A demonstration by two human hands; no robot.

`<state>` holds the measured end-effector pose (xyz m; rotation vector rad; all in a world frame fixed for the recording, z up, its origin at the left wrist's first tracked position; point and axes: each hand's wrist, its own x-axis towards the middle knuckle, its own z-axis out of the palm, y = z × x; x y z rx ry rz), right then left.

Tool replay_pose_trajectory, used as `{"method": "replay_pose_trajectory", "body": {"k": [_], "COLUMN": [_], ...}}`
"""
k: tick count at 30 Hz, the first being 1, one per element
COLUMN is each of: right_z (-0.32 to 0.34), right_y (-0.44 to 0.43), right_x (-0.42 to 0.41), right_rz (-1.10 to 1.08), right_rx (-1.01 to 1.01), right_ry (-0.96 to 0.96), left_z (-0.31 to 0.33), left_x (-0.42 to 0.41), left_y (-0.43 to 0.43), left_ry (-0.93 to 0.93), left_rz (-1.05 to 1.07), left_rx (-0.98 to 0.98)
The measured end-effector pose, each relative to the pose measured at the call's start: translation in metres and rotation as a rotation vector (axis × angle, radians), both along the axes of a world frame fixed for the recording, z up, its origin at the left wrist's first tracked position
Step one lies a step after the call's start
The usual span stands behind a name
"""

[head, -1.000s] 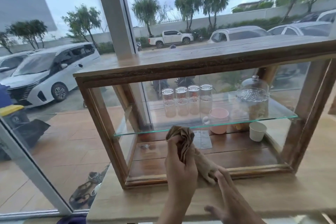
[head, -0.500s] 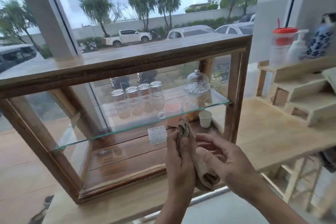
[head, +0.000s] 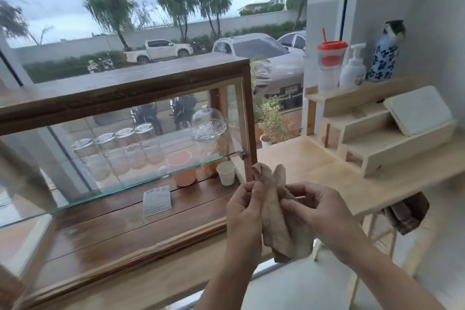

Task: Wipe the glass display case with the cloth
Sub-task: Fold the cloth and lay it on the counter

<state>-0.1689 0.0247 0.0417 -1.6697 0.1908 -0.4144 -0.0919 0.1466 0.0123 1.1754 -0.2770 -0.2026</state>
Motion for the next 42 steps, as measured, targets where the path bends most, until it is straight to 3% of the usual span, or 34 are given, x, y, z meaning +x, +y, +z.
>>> {"method": "replay_pose_trajectory", "body": {"k": [4,7,14,18,24,27,29,31,33,35,38,42], "right_z": [-0.008,-0.016,-0.035,-0.056,-0.078,-0.083,-0.085,-0.091,-0.096,-0.105,-0.120,-0.127], "right_y": [-0.042,-0.069,-0.122,-0.147,-0.168,-0.177,-0.185,-0.192,-0.197,-0.198,-0.202,-0.213], "right_x": [0.006,0.017,0.045,0.062,0.101,0.125,0.140,0.150,0.158,0.163,0.167,0.167], "right_rz": [-0.008,-0.040,-0.049,-0.048,-0.015,0.031,0.039,0.041,0.090,0.186,0.329,0.414], "right_rx": [0.161,0.286,0.318,0.146,0.084,-0.154,-0.554,-0.821,-0.943,-1.081,-1.314,-1.369], "right_ry": [-0.002,0.019,0.031,0.112,0.255,0.353,0.403,0.328,0.206,0.149,0.286,0.376], "left_z": [-0.004,-0.006,-0.036,-0.057,-0.071,-0.070,-0.074,-0.082,-0.084,-0.083,-0.090,-0.107], "left_x": [0.006,0.014,0.046,0.066,0.096,0.114,0.119,0.120,0.120,0.120,0.121,0.124], "left_y": [-0.028,-0.042,-0.079,-0.105,-0.128,-0.136,-0.138,-0.138,-0.142,-0.150,-0.153,-0.145], "left_ry": [0.205,0.260,-0.018,-0.132,-0.105,-0.054,-0.114,-0.343,-0.576,-0.673,-0.647,-0.531], "left_rz": [0.053,0.058,0.104,0.155,0.293,0.330,0.376,0.496,0.521,0.344,0.051,-0.117], "left_rx": [-0.090,-0.083,0.335,0.520,0.658,0.717,0.845,0.992,1.103,1.227,1.473,1.613]}}
